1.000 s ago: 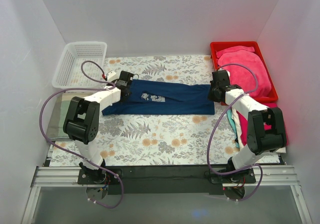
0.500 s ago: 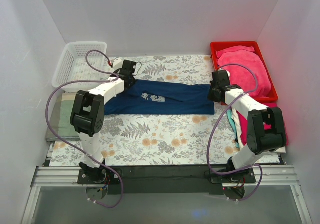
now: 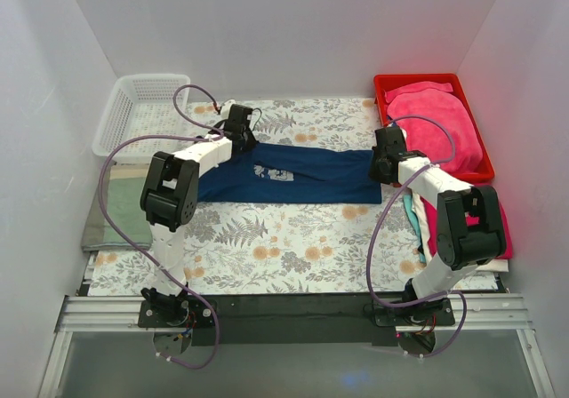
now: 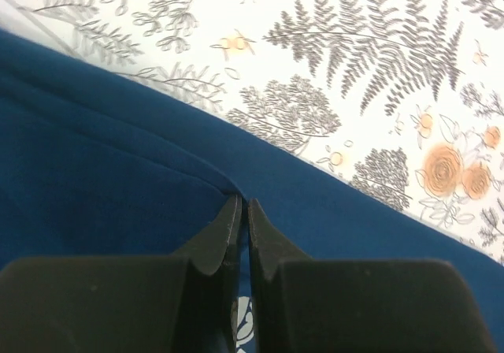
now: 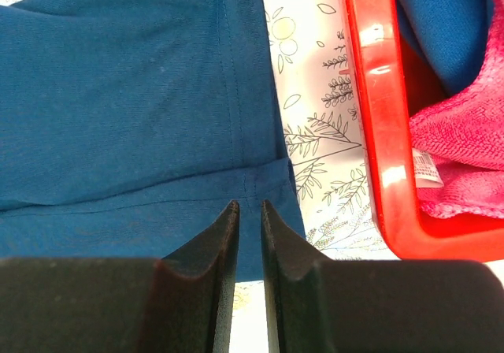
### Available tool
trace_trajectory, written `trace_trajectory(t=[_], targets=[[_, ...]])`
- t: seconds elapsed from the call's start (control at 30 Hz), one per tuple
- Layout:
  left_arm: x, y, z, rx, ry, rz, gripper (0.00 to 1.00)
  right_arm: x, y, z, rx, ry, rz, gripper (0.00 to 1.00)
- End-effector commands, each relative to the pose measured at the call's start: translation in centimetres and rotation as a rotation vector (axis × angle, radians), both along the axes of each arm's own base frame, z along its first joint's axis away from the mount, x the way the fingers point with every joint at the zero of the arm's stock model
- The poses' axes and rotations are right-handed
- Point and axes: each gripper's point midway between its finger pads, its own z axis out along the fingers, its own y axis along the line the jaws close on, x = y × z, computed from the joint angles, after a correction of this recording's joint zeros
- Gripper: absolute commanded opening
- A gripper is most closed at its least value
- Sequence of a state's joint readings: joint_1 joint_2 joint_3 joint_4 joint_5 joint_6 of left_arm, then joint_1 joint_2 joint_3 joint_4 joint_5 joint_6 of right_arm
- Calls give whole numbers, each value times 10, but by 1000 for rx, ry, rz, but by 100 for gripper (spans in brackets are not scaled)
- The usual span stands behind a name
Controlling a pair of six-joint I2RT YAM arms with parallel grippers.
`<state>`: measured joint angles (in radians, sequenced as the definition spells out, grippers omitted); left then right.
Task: Fold and stack the t-shirts
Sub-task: Fold the other side of the tshirt into a rectangle, then rotate the tshirt 90 degrees
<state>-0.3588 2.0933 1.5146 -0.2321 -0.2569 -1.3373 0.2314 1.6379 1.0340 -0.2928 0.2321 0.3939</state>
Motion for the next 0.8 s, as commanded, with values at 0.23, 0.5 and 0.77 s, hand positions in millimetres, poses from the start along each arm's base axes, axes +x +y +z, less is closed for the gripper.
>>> trace_trajectory(t=[0.23,0.5,0.77], targets=[[10,-27,33,-3,-117,-169,0,4,8,5,20,-15,9,21],[2,4,49,70,-143,-30,32,4,14,9,33,-23,27,21],[-65,46,42,63,-65,142,40,5,19,17,22,-43,54,24]])
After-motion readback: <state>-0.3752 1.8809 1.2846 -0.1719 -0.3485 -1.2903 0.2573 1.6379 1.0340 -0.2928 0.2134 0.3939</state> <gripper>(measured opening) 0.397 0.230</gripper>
